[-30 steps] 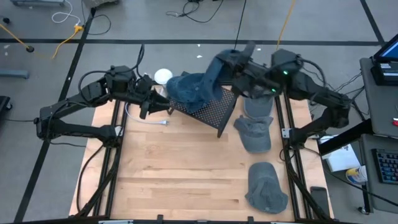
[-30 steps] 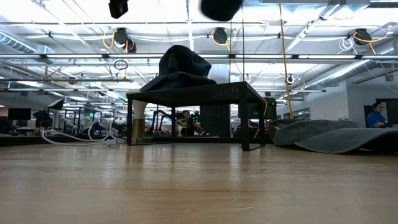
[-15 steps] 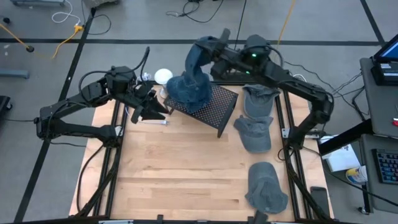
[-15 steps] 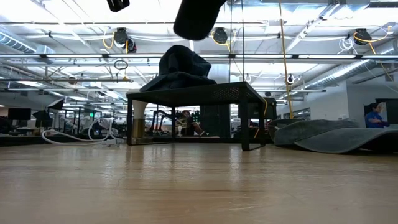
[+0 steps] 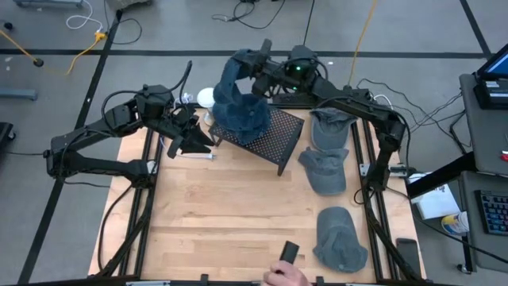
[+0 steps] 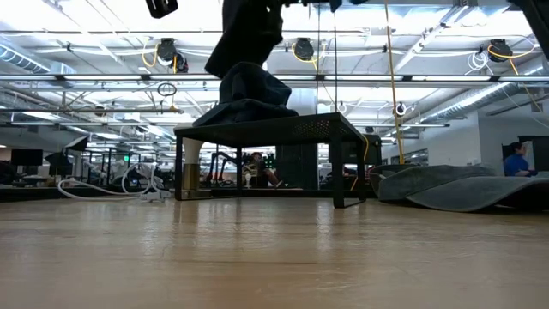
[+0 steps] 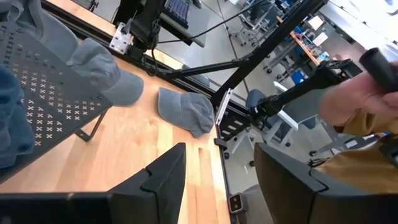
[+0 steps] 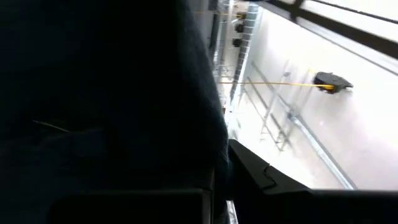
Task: Pick & Place hat
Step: Stack the blue cap on the blue caps on the shelf
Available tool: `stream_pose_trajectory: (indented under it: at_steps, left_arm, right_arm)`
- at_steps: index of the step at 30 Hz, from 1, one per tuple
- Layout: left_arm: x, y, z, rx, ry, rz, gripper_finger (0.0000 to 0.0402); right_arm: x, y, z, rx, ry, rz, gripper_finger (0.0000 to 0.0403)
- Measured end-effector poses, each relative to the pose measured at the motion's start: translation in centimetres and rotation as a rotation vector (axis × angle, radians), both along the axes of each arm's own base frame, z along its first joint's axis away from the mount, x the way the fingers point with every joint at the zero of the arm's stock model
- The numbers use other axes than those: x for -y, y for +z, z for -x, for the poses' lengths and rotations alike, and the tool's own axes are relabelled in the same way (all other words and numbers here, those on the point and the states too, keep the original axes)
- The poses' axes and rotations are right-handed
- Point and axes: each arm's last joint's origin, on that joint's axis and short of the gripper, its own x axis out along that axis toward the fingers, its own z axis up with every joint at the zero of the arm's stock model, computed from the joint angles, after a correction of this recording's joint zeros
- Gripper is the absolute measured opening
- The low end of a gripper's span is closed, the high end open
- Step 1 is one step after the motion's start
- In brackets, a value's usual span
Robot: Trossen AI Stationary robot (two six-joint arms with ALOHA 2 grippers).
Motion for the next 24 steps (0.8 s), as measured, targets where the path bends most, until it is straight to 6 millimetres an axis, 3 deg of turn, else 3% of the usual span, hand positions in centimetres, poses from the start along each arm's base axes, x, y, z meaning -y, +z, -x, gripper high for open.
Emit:
stream_pose_trajectory:
  at_steps: [4,9,24]
  left_arm:
    - [0.0,0.0,0.0,0.000,0.003,-0.001,0.0200]
    - [0.0,0.0,0.0,0.000,0.004,-0.001,0.0207]
    - [0.0,0.0,0.0,0.006,0.001,-0.018,0.0174]
  right_arm:
    - [0.3,-1.0,-0.7,-0.029,0.000,-0.016,0.0017]
    - [0.2,-0.6,-0.5,-0.013,0.001,-0.008,0.0017]
    - [0.0,-1.4,-0.8,-0.067,0.026,-0.119,0.0017]
